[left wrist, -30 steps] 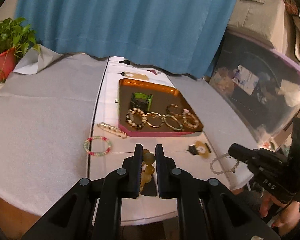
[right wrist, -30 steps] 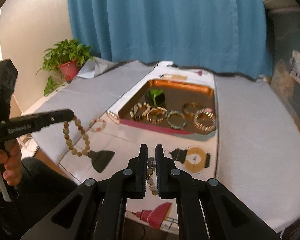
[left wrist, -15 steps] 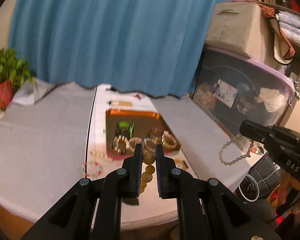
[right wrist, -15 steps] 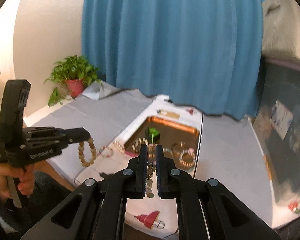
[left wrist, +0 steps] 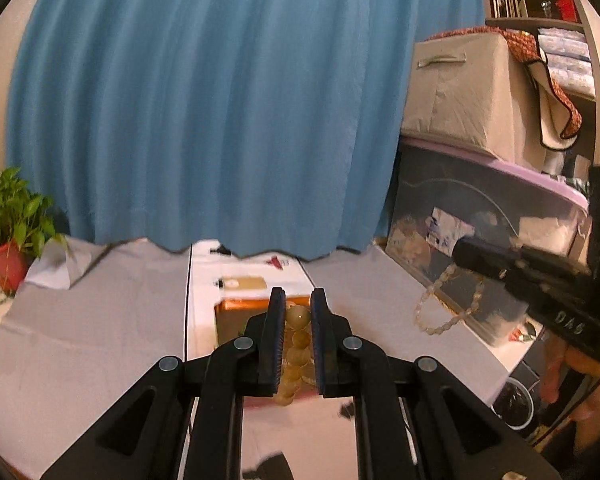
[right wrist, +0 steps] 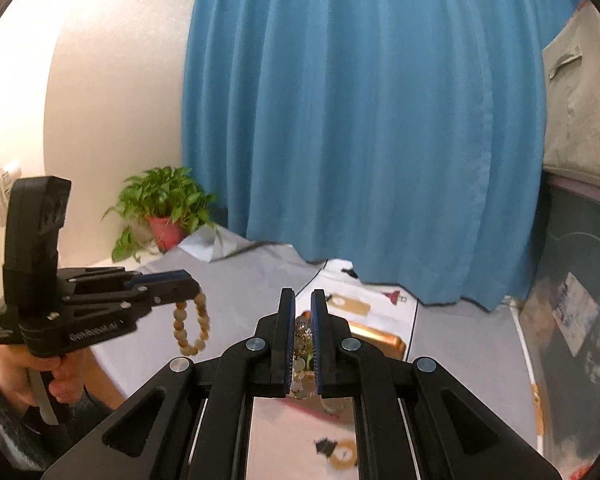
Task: Organize jewelry
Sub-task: 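Lift and carry the wooden bracelet over the tray with the left gripper while the right carries the earring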
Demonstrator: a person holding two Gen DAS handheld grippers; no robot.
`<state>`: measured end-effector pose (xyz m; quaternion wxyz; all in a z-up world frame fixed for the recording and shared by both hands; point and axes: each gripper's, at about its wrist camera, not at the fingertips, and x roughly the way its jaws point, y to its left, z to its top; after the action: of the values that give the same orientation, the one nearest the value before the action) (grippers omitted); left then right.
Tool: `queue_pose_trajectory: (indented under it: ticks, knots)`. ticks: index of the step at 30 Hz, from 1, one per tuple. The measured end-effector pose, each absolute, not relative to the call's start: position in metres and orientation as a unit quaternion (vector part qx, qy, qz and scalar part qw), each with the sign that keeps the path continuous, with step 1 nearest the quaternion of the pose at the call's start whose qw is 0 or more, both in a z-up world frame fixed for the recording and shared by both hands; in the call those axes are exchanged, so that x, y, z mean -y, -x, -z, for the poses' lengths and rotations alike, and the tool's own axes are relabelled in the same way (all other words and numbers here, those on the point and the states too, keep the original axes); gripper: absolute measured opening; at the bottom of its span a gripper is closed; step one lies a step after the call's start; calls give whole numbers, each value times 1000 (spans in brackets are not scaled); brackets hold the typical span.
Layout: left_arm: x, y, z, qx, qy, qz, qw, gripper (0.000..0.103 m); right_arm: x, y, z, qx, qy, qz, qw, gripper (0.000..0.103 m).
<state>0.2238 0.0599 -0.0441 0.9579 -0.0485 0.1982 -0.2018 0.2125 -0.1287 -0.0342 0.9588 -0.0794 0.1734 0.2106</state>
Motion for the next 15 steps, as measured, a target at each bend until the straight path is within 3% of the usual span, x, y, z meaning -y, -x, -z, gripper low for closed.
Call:
queue_pose_trajectory:
  ticks: [8, 15]
  knots:
    - [-77, -284, 71, -214, 133, 229, 940, 10, 135, -275, 78, -183, 65, -218, 956, 8]
    - [-64, -334, 129, -261, 118, 213, 934, 10, 145, -329, 137, -220, 64, -207, 951, 8]
